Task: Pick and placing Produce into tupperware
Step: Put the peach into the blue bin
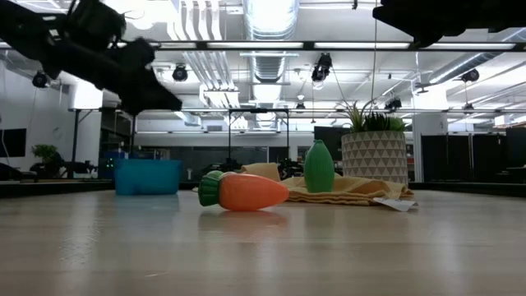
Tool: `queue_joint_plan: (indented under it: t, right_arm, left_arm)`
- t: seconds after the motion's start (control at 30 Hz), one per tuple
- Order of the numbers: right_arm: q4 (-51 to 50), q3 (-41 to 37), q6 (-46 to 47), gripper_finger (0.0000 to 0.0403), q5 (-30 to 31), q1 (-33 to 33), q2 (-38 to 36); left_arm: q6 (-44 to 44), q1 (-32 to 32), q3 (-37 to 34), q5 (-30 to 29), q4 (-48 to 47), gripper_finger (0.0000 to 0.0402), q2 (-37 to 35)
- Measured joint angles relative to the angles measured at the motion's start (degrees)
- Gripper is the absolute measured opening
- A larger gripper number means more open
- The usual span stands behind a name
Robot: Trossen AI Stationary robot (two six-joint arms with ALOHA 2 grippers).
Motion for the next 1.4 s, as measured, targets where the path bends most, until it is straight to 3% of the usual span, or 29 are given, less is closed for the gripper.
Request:
queue_joint_plan:
  t: [0.3,0.57,0.77,1.1,1.4]
  right_arm:
    - [0.0,0.0,-0.1,0.0187,0.0,0.0,0.0]
    - [0.0,0.0,-0.1,0.0187,0.0,0.0,0.0]
    - [0.0,0.0,-0.1,0.0187,0.0,0.0,0.0]
    - [0.0,0.0,-0.1,0.0187,0.0,0.0,0.0]
    - [0.0,0.0,-0.1,0.0187,0.0,0.0,0.0]
  left_arm:
    - [0.0,-13.7,0.0,16.7,10.2,0.0096,-5.7]
    - [3.2,-28.3,3.9,21.2,12.9,0.0096,-6.9]
    - [5.8,-36.7,6.0,19.9,16.1,0.0114,-3.5]
    - [0.1,-38.3,10.7,17.9,16.7,0.0275,7.4]
    - [0.3,-38.5,21.5,17.9,16.3,0.0270,12.9]
